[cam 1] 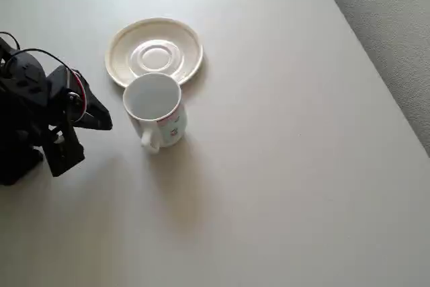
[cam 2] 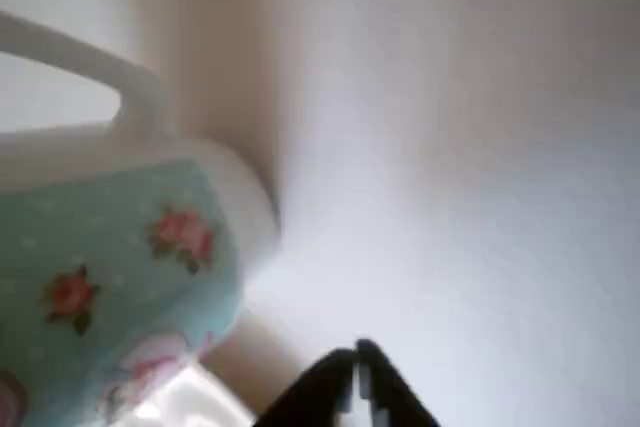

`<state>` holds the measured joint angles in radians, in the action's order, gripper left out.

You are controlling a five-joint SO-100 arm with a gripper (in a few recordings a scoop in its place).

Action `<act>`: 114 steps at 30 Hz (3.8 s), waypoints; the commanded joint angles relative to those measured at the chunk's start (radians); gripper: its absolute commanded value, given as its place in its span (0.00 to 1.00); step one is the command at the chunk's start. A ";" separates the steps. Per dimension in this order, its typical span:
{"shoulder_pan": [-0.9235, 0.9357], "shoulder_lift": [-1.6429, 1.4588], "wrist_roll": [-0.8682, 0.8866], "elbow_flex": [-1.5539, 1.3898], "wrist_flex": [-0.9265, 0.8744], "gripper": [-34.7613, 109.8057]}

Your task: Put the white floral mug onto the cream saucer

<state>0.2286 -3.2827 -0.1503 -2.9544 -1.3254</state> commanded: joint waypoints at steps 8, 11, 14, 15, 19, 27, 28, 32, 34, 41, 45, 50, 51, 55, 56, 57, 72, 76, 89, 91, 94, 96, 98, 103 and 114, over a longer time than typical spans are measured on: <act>0.011 -0.009 0.006 -0.002 0.017 0.23; 0.011 -0.009 0.006 -0.002 0.017 0.23; 0.011 -0.009 0.006 -0.002 0.017 0.23; 0.011 -0.009 0.006 -0.002 0.017 0.23; 0.011 -0.009 0.006 -0.002 0.017 0.23; 0.011 -0.009 0.006 -0.002 0.017 0.23; 0.011 -0.009 0.006 -0.002 0.017 0.23; 0.011 -0.009 0.006 -0.002 0.017 0.23; 0.011 -0.009 0.006 -0.002 0.017 0.23; -0.011 -0.009 -0.009 -0.002 0.017 0.23; -0.012 -0.009 -0.011 -0.002 0.017 0.23; -0.014 -0.009 -0.012 -0.002 0.017 0.23; -0.017 -0.009 -0.017 -0.002 0.017 0.23; -0.021 -0.009 -0.098 -0.012 0.055 0.23; -0.003 -0.009 -0.150 -0.014 0.061 0.23; 0.028 -0.009 -0.196 -0.009 0.078 0.23; 0.018 0.422 -0.279 0.828 -0.186 0.35; 0.006 0.664 -0.265 0.900 -0.161 0.35; 0.048 0.830 -0.281 0.568 0.103 0.35; 0.049 0.851 -0.284 0.523 0.149 0.35; 0.049 0.885 -0.291 0.466 0.213 0.35; 0.044 0.911 -0.296 0.431 0.255 0.33; 0.043 0.930 -0.301 0.399 0.291 0.30; 0.038 0.946 -0.301 0.387 0.307 0.23; 0.048 0.555 -0.305 0.491 0.084 0.23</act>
<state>0.2838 -2.4758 -0.4541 -2.5679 -1.0999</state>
